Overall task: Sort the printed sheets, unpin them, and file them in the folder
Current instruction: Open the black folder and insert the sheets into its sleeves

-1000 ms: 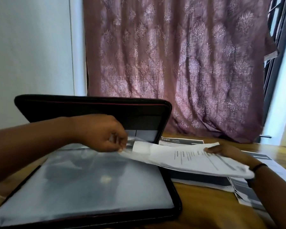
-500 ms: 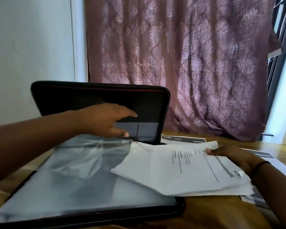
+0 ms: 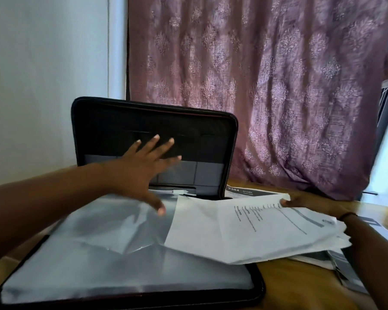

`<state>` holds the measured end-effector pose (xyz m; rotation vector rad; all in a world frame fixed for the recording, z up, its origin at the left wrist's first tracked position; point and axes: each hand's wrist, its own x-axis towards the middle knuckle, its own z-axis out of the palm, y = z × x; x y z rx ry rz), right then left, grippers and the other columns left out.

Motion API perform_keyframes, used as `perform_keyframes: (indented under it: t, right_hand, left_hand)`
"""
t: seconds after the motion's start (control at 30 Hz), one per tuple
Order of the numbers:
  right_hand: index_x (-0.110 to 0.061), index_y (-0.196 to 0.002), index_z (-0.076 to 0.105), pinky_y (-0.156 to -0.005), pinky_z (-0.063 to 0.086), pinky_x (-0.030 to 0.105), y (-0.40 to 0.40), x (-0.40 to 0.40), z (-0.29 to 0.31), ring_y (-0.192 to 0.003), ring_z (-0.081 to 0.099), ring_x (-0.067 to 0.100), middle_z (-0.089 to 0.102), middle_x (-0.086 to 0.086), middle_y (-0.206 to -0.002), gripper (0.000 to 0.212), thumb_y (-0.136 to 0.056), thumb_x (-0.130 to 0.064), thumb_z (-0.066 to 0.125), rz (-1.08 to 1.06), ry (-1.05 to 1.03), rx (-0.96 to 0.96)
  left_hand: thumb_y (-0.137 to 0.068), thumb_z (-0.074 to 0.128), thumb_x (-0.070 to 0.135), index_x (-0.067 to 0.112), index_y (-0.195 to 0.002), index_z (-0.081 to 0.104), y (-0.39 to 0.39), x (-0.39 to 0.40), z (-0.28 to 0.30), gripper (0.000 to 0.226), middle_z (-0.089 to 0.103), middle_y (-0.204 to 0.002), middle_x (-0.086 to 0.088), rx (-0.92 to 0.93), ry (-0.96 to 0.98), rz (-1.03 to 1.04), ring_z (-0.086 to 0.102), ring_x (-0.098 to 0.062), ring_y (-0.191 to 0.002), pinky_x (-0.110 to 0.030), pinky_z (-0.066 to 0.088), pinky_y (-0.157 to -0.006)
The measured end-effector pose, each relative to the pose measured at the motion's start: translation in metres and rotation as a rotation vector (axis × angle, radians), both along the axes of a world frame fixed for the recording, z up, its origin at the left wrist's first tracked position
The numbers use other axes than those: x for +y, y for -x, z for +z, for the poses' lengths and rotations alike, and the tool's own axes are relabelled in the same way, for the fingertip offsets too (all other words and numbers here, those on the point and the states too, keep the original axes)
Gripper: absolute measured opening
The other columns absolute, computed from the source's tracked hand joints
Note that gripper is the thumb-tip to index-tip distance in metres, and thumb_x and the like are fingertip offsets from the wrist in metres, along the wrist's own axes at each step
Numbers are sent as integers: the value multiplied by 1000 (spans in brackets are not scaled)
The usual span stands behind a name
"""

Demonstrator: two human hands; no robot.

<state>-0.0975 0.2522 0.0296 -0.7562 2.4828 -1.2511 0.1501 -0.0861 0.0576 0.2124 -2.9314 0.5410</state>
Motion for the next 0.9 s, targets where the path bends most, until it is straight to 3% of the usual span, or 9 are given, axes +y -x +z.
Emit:
perform_keyframes:
  t: [0.07,0.13,0.27,0.33,0.4,0.47,0.53,0.7,0.9]
  right_hand:
    - [-5,-123,62,-77,45,17,7,-9,-3,-99,59,18,62,8,-124,44,-90,-33,64,-3,73,-43]
    - [3,-126,58,-76,50,23,7,-21,-12,-88,61,20,61,18,-125,45,-89,-21,64,-12,86,-165]
    - [9,-128,56,-96,49,51,8,-27,-30,-86,69,34,62,28,-121,70,-69,-23,78,-40,102,-541]
    - [8,-123,60,-86,55,49,14,-16,-27,-88,70,35,64,28,-117,73,-60,-14,89,1,149,-631]
    - [7,-110,66,-57,61,36,12,-1,-22,-64,71,27,72,22,-92,63,-52,-2,89,53,151,-630]
    - [0,-96,66,-37,52,24,7,6,-16,-41,62,17,67,13,-64,31,-68,6,76,69,128,-577]
    - [0,-95,63,-34,50,24,6,4,-16,-40,63,18,68,14,-62,15,-85,10,58,58,114,-553]
    - [8,-111,62,-52,57,28,-6,-28,-29,-61,71,24,72,20,-85,26,-88,13,53,63,51,-449]
    - [2,-97,69,-90,46,42,-36,-65,-31,-91,61,35,71,25,-97,16,-84,8,61,74,218,-480]
  left_hand:
    - [-52,20,100,39,-149,-11,9,-10,9,119,-31,-155,2,117,-11,20,-26,-23,-143,-54,-3,-115]
    - [-52,6,98,32,-152,-3,16,-19,12,120,-21,-159,-2,150,39,81,-18,-25,-146,-55,3,-117]
    - [-49,28,100,33,-151,-9,23,-28,-11,128,-30,-155,-1,-14,44,166,-26,-34,-143,-67,2,-112]
    - [-47,36,99,34,-150,-14,22,-32,-25,131,-38,-150,0,-101,42,160,-31,-35,-140,-70,-3,-109]
    - [-48,36,99,33,-149,-18,20,-37,-33,132,-44,-143,0,-148,60,156,-36,-35,-137,-71,-9,-108]
    - [-48,36,100,34,-148,-20,18,-41,-37,132,-45,-141,0,-168,59,161,-39,-34,-135,-71,-12,-106]
    - [-47,36,101,35,-147,-21,18,-42,-40,132,-46,-142,-1,-178,46,163,-41,-33,-134,-71,-12,-106]
    - [-45,34,102,39,-145,-23,21,-37,-46,132,-46,-145,0,-209,-23,148,-47,-32,-129,-71,-17,-103]
    - [-45,36,101,40,-146,-21,21,-36,-48,131,-46,-145,2,-214,-57,140,-48,-29,-128,-70,-19,-103]
